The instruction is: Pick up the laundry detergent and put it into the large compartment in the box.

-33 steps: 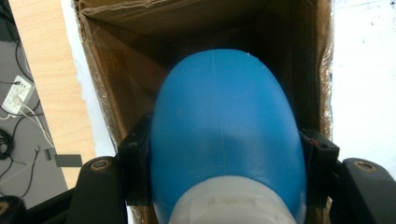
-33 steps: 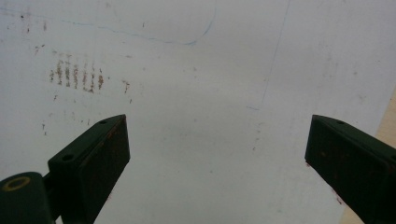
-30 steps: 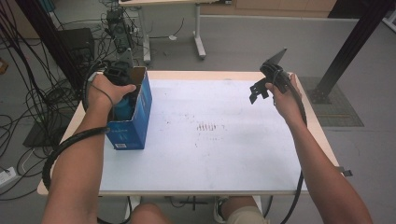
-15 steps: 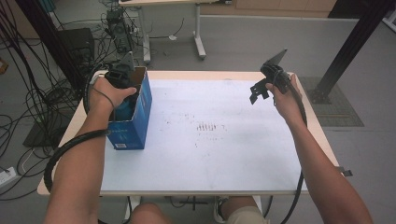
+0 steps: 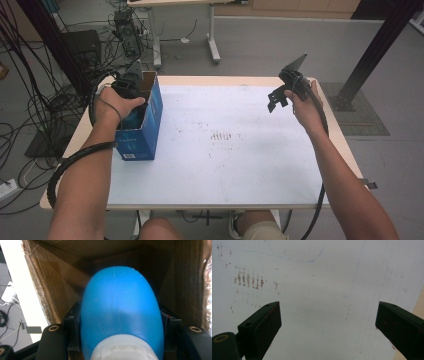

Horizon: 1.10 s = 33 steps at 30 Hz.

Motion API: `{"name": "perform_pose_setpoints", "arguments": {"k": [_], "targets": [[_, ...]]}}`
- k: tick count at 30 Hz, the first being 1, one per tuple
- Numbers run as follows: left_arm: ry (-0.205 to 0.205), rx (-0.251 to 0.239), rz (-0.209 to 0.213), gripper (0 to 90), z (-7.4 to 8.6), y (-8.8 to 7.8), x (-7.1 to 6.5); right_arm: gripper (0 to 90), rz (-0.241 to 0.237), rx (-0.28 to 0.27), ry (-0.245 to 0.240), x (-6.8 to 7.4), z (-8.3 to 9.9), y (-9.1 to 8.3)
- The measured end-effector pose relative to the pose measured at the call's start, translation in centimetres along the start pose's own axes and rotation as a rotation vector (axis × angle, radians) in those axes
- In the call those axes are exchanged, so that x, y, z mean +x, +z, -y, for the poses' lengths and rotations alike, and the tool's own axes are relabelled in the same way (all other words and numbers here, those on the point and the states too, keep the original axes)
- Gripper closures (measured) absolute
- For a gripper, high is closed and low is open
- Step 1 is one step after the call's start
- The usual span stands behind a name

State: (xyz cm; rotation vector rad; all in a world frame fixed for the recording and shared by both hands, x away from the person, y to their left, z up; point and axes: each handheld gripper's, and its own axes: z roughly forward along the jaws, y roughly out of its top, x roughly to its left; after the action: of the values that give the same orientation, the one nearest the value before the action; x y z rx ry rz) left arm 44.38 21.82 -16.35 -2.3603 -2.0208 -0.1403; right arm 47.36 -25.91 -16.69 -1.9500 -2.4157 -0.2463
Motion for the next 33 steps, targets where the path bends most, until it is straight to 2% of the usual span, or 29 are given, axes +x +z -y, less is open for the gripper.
{"name": "perform_pose_setpoints", "arguments": {"k": [9, 33], "targets": [[-0.01, -0.009, 0.008, 37.0, 0.35, 0.08, 0.35, 6.5, -0.001, -0.002, -0.005, 0.16, 0.02, 0.07], [-0.013, -0.012, 0.004, 37.1, 0.07, 0.2, 0.19, 6.5, 0.001, 0.004, 0.006, -0.21, 0.0, 0.01]]}}
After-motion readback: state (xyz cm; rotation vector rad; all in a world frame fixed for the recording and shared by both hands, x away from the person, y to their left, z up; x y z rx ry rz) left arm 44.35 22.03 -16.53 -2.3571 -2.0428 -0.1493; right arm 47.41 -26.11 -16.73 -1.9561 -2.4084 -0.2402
